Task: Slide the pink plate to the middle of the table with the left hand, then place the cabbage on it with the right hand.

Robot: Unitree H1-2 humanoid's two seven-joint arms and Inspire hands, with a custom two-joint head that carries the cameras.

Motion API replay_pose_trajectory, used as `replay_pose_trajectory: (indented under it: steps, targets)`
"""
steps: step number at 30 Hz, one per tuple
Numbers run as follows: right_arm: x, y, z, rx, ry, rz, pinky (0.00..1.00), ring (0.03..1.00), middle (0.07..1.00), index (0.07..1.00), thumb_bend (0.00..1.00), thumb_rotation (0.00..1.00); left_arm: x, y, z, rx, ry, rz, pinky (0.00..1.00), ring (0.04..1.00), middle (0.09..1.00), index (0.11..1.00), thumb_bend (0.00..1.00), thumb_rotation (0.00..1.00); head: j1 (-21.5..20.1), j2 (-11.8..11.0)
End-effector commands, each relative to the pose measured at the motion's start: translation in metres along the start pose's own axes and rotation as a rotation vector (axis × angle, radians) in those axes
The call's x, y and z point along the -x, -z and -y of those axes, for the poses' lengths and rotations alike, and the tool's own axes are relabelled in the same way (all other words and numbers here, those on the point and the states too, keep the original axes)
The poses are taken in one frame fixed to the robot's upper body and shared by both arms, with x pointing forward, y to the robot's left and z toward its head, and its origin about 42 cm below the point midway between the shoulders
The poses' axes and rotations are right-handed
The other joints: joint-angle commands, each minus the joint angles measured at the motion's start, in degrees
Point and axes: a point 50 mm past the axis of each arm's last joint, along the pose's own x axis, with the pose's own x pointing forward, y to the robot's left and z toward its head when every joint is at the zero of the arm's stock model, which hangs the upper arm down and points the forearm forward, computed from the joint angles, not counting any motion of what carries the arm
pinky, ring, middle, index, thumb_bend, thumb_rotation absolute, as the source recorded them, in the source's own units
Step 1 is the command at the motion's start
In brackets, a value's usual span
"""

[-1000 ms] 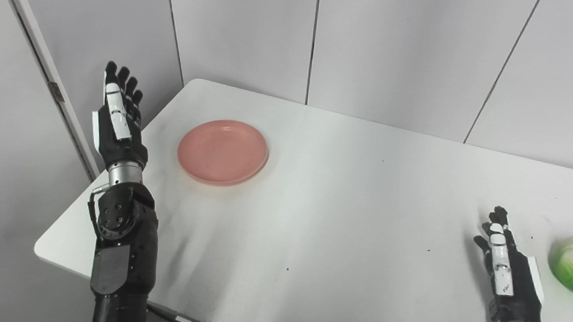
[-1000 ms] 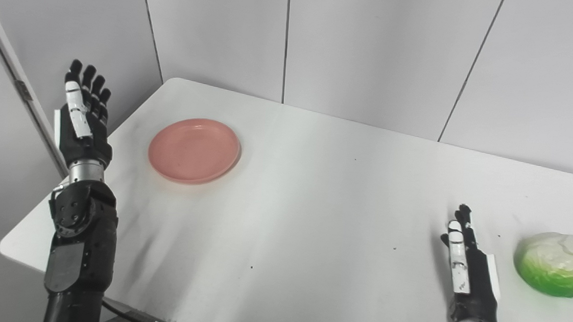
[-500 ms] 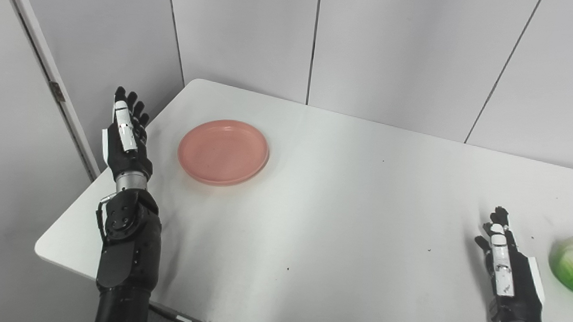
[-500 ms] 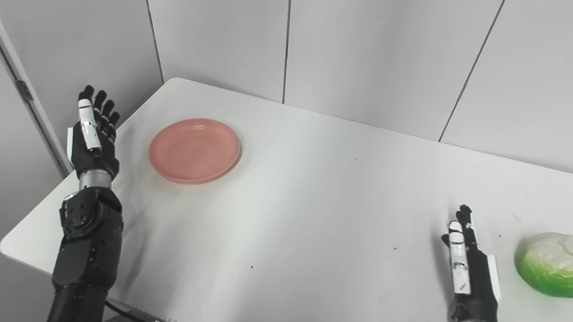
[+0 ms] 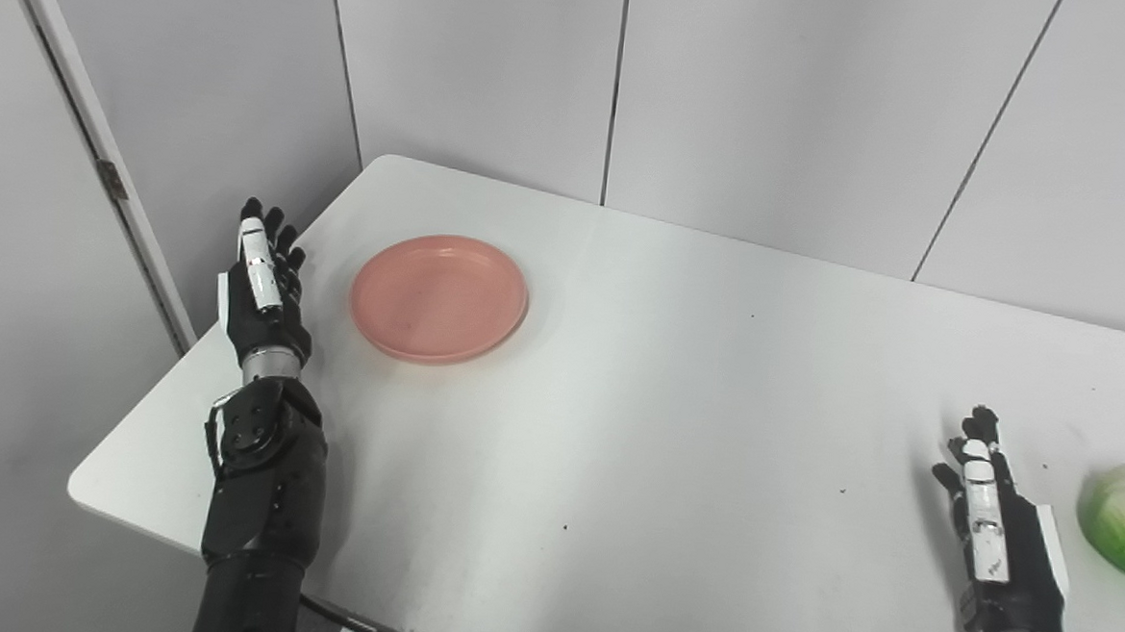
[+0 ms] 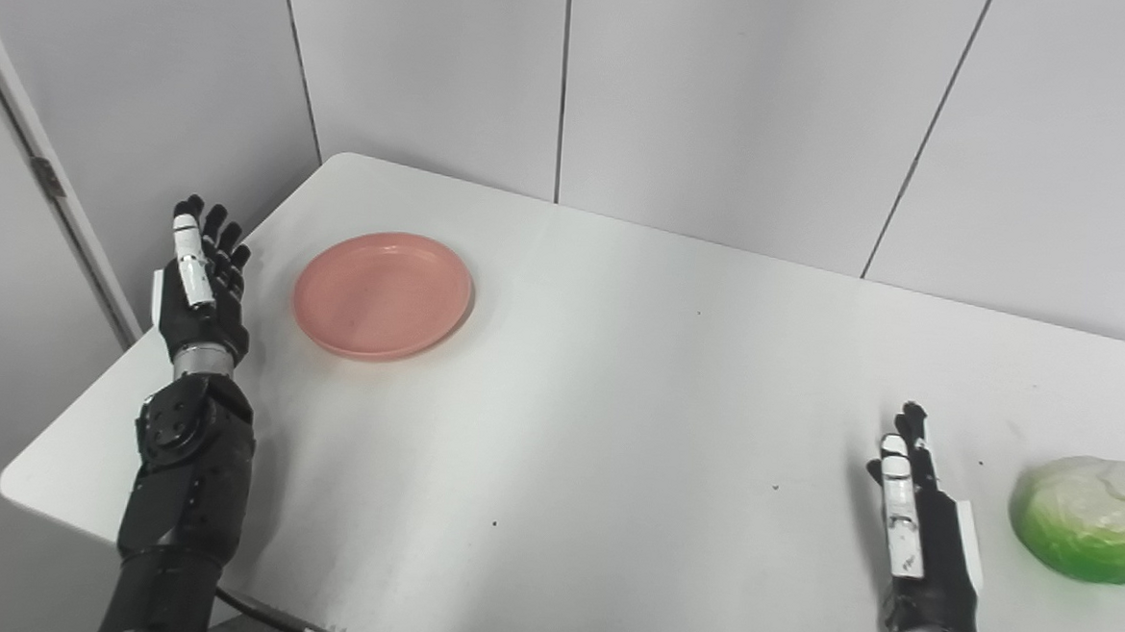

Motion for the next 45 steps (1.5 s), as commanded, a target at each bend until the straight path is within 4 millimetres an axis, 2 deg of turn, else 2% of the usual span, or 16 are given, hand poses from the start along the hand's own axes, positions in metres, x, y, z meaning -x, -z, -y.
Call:
replay_pose_trajectory:
  steps: [1,16,28,33,45]
  targets:
    - [-0.006,-0.014,0.002,-0.001,0.007,0.056,0.98,0.976,0.989,0.985,0.14,1.00,-0.019,-0.025,0.010,0.017,0.032,0.094,0.98,0.966,0.967,0.963,0.43,1.00,0.0,0.0]
    - [-0.005,-0.015,0.001,0.006,0.009,0.059,0.98,0.969,0.984,0.981,0.15,1.00,-0.023,-0.008,0.011,0.006,0.022,0.029,0.98,0.948,0.945,0.942,0.44,1.00,-0.3,-0.1]
    - [-0.006,-0.014,0.000,-0.002,0.008,0.054,0.99,0.971,0.985,0.979,0.16,1.00,-0.020,0.017,0.029,-0.033,0.067,-0.043,0.94,0.941,0.930,0.929,0.43,1.00,-0.5,-0.3]
    - [-0.006,-0.013,-0.001,0.000,0.007,0.057,1.00,0.978,0.989,0.987,0.16,1.00,-0.018,0.028,0.038,-0.045,0.110,-0.069,0.96,0.952,0.938,0.932,0.44,1.00,-1.0,-0.2]
    - [-0.006,-0.015,-0.003,-0.003,0.020,0.054,0.95,0.960,0.977,0.972,0.15,1.00,-0.010,0.041,0.053,-0.027,0.207,-0.130,0.98,0.964,0.956,0.952,0.43,1.00,-2.4,0.2]
